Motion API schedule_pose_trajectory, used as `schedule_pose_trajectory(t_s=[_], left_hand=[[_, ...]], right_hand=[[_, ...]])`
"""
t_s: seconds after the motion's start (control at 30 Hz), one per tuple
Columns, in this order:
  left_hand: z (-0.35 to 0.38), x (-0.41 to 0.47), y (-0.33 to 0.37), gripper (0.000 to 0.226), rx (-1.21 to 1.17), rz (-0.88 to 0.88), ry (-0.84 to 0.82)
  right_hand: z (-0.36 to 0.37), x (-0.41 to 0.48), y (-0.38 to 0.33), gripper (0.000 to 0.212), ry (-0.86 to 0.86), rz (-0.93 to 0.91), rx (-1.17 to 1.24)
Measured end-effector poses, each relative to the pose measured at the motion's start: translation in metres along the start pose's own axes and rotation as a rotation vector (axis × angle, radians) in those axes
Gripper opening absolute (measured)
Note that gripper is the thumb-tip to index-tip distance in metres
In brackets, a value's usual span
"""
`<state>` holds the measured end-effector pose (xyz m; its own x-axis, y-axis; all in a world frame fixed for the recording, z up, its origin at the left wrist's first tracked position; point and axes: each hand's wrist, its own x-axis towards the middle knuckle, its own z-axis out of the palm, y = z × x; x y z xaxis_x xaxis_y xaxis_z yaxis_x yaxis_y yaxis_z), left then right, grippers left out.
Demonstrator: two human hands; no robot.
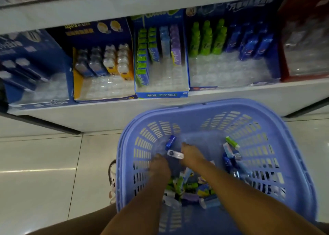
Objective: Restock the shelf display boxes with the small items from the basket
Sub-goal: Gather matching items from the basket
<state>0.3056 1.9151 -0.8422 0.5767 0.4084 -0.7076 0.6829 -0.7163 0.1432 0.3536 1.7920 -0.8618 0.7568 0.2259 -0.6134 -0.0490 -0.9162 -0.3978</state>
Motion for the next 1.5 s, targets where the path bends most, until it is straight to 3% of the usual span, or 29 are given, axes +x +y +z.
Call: schedule_pose_trajectory(t_s=[0.07,0.17,0.3,0.43,0.53,0.67,0.97,1.2,1.33,1.5], left_hand=[[0.002,0.006,0.003,0.046,0.062,0.060,0.042],[-0.004,0.002,0.007,0.036,0.159,0.184,-0.050],[-0.030,-0.004,0.025,0.025,-0.041,0.240,-0.042],[-0.079,-0.022,0.038,0.027,-0.169,0.360,-0.075],[-0.121,-0.039,0.037,0.031,-0.439,0.446,-0.062],[-0.182,-0.069,0.023,0.027,-0.923,0.531,-0.074],[-0.263,-0.087,-0.059,0.027,-1.659,0.484,0.269],[-0.271,-0.069,-0.092,0.022,-1.951,0.286,0.355],[-0.276,-0.059,-0.097,0.021,-2.055,0.243,0.341],[-0.278,-0.047,-0.107,0.022,-2.001,0.243,0.387]], right_hand=[[-0.018,-0.004,0.012,0.023,0.044,0.020,0.220],[-0.046,-0.015,0.026,0.026,0.000,0.047,0.542],[-0.076,-0.041,0.037,0.016,-0.083,0.034,0.982],[-0.112,-0.068,0.022,0.024,0.038,-0.062,1.112],[-0.141,-0.090,-0.010,0.025,0.222,-0.259,1.166],[-0.169,-0.116,-0.068,0.020,0.312,-0.483,1.266],[-0.197,-0.113,-0.218,0.015,0.505,-0.674,0.883],[-0.206,-0.051,-0.325,0.013,0.733,-0.722,0.415],[-0.203,-0.014,-0.349,0.018,0.748,-0.664,0.295],[-0.198,0.007,-0.370,0.018,0.700,-0.665,0.179]])
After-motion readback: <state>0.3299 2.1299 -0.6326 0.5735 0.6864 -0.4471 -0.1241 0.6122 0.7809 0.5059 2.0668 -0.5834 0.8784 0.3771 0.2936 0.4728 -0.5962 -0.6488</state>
